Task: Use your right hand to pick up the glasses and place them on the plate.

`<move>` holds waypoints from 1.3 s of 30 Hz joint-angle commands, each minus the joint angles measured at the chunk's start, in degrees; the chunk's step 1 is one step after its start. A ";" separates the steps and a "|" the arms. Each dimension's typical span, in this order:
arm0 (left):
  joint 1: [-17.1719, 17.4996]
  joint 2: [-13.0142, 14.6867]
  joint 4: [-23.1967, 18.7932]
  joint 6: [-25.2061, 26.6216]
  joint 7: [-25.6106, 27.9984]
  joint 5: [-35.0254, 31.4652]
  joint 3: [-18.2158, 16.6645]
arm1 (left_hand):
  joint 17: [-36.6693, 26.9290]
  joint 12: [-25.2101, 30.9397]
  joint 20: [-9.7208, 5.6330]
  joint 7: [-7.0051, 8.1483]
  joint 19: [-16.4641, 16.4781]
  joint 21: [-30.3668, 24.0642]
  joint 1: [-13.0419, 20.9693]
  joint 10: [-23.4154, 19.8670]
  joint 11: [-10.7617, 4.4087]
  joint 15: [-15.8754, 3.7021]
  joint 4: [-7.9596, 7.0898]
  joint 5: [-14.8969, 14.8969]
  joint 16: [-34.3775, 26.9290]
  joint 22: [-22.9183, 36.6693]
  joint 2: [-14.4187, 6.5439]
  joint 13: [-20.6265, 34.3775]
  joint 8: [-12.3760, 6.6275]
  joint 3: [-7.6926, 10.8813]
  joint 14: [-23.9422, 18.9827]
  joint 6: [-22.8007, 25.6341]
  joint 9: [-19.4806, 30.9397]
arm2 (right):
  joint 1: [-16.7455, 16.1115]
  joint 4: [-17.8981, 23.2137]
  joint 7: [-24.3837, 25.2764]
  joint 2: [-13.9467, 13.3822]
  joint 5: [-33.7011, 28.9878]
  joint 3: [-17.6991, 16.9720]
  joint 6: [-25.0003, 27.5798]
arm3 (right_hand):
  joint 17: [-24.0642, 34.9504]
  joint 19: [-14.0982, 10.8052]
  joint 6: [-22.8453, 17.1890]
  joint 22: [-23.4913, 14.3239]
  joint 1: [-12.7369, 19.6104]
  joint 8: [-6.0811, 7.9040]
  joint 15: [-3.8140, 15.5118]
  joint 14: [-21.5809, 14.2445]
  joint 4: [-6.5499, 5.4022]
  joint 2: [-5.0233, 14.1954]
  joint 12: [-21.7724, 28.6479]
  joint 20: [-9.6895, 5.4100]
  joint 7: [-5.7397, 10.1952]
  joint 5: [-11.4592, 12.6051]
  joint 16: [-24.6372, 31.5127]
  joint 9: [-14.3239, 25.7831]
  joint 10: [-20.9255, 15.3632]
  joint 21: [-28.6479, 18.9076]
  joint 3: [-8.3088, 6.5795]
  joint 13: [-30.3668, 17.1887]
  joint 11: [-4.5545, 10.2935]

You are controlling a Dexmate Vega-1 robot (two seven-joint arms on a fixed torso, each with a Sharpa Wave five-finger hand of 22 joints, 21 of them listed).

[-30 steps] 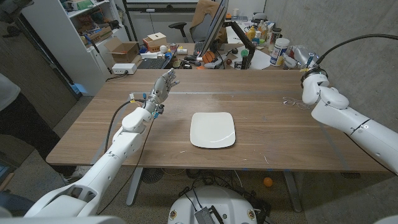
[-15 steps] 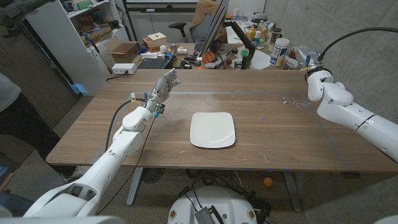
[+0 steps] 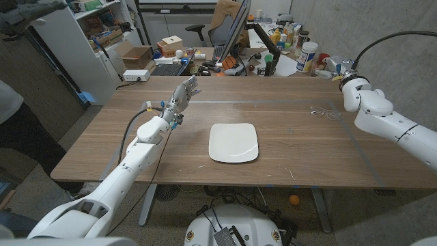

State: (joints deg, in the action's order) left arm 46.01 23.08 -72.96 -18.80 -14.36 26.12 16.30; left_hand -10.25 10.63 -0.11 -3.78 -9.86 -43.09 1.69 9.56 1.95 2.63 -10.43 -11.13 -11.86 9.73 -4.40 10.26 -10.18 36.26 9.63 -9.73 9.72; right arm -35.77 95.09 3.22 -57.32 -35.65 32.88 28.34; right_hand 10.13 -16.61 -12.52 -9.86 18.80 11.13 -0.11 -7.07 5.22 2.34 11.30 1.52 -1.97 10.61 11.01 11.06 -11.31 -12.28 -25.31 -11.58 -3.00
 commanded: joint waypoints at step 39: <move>-1.97 -1.90 3.97 -0.93 -2.47 -0.03 -0.14 | -0.22 0.34 0.07 -0.03 -6.09 0.82 -0.54 5.23 0.06 0.11 0.07 -0.23 0.01 0.28 -5.81 0.08 -0.19 0.23 4.48 -3.33 0.23 | 6.77 -4.08 -28.29 -0.77 -12.97 6.12 3.63 | 0.19 -2.55 9.57 -0.01 6.45 -0.68 -0.51 4.69 4.45 -3.65 -0.69 6.20 1.51 1.78 -0.36 0.27 8.78 0.20 -0.10 -0.24 2.11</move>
State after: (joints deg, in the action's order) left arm 44.26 21.39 -69.47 -19.69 -16.66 26.21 16.40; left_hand -10.25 10.63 -0.11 -3.78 -9.86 -42.35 1.69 9.56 1.95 2.63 -10.43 -11.13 -11.86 9.73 -4.40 10.26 -10.18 36.26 9.63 -9.73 9.72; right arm -30.78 92.68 -19.59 -59.04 -46.17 37.45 31.58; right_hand 10.14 -18.88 -3.15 -9.87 24.70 10.37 -0.91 -2.53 9.34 -1.27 10.41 7.49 -0.31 12.11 10.36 11.05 -2.61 -11.63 -25.32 -11.58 -0.85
